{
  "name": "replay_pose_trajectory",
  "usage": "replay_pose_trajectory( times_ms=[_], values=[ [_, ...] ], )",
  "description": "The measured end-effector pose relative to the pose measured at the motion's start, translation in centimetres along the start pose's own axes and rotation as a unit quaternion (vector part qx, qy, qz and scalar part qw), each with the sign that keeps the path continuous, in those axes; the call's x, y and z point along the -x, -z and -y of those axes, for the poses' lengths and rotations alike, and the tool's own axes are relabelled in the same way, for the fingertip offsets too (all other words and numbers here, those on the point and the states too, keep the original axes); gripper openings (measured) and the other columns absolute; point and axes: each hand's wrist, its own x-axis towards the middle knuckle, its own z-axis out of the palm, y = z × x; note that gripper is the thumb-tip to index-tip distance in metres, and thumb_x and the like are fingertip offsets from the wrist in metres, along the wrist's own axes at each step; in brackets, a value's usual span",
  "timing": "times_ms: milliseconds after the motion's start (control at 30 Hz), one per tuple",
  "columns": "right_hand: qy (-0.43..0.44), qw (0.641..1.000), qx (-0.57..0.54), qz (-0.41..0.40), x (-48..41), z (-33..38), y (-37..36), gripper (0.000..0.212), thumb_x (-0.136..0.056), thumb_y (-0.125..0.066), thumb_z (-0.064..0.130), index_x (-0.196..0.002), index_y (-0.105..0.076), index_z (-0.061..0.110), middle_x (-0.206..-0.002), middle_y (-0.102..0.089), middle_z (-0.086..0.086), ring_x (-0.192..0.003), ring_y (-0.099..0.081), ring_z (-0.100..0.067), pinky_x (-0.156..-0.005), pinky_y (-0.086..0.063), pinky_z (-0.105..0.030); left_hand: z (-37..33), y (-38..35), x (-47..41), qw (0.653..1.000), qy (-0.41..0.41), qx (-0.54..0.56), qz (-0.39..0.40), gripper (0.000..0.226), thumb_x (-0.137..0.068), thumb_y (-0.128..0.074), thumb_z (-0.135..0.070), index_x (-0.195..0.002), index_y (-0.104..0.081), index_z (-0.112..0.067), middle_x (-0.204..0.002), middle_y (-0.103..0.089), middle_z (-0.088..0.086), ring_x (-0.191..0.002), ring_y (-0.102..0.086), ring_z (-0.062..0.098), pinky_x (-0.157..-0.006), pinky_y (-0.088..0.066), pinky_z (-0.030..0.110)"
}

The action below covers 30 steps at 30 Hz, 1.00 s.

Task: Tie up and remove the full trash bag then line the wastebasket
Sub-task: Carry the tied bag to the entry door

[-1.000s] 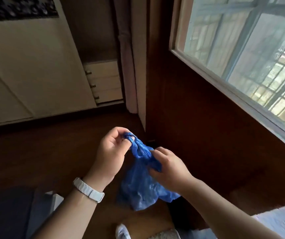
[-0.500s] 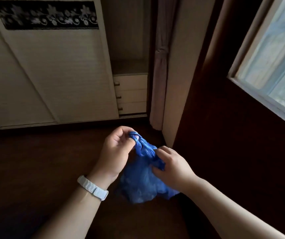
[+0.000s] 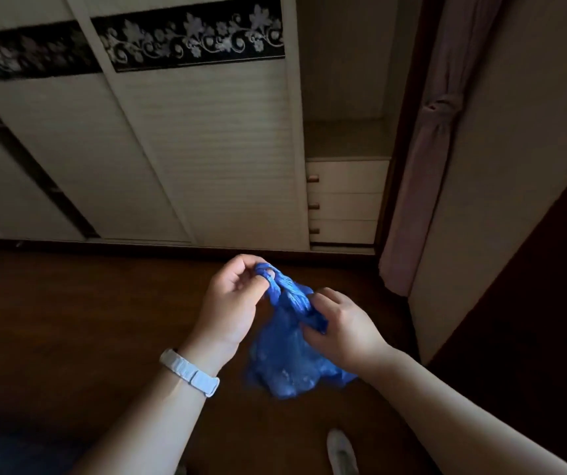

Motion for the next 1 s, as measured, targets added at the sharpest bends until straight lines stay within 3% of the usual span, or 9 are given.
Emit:
replay_pose_trajectory(
  times_ms=[233,533,700,867,1000],
  values=[
    [0.089,0.995,-0.032,0.028,-13.7,-4.6,-0.4,0.022,-0.074,-0.071,0.020,-0.092,-0.062,0.012,-0.094,-0.061,-0.003,-0.087,-0.059,-0.025,-0.070,-0.047,-0.031,-0.9,0.8,-10.3,0.995,-0.005,-0.033,-0.089,0.022,-0.073,-0.057,-0.013,-0.078,-0.070,-0.030,-0.078,-0.071,-0.005,-0.074,-0.064,0.006,-0.065,-0.051,0.018],
    [0.142,0.987,-0.053,0.058,-24.8,-5.4,-5.1,0.028,-0.075,-0.066,0.027,-0.102,-0.062,0.021,-0.102,-0.062,0.002,-0.091,-0.060,-0.020,-0.072,-0.051,-0.029,0.0,5.5,-19.4,0.992,-0.036,-0.010,-0.122,0.026,-0.075,-0.057,-0.006,-0.079,-0.071,-0.027,-0.076,-0.071,-0.004,-0.073,-0.065,0.007,-0.065,-0.052,0.019],
    [0.152,0.982,-0.060,0.095,-31.7,-4.1,-10.2,0.031,-0.078,-0.064,0.031,-0.108,-0.061,0.026,-0.103,-0.061,0.006,-0.093,-0.058,-0.016,-0.072,-0.051,-0.029,2.2,11.5,-25.0,0.989,-0.033,0.022,-0.143,0.023,-0.075,-0.059,-0.006,-0.077,-0.070,-0.026,-0.074,-0.069,-0.006,-0.073,-0.063,0.007,-0.066,-0.050,0.018],
    [0.154,0.978,-0.066,0.124,-40.6,-1.2,-15.9,0.017,-0.076,-0.063,0.025,-0.091,-0.055,0.025,-0.089,-0.055,0.007,-0.081,-0.056,-0.018,-0.064,-0.048,-0.034,3.5,19.5,-32.0,0.987,-0.046,-0.008,-0.156,0.014,-0.074,-0.060,-0.007,-0.083,-0.067,-0.016,-0.073,-0.068,-0.007,-0.072,-0.062,0.006,-0.068,-0.050,0.019],
    [0.169,0.976,-0.041,0.133,-47.5,2.5,-20.1,0.017,-0.075,-0.065,0.022,-0.091,-0.059,0.019,-0.087,-0.056,0.002,-0.078,-0.056,-0.021,-0.063,-0.044,-0.031,3.1,26.5,-36.6,0.985,-0.053,-0.032,-0.160,0.022,-0.079,-0.061,-0.007,-0.077,-0.069,-0.027,-0.069,-0.069,-0.008,-0.067,-0.062,0.003,-0.062,-0.049,0.017]
  ],
)
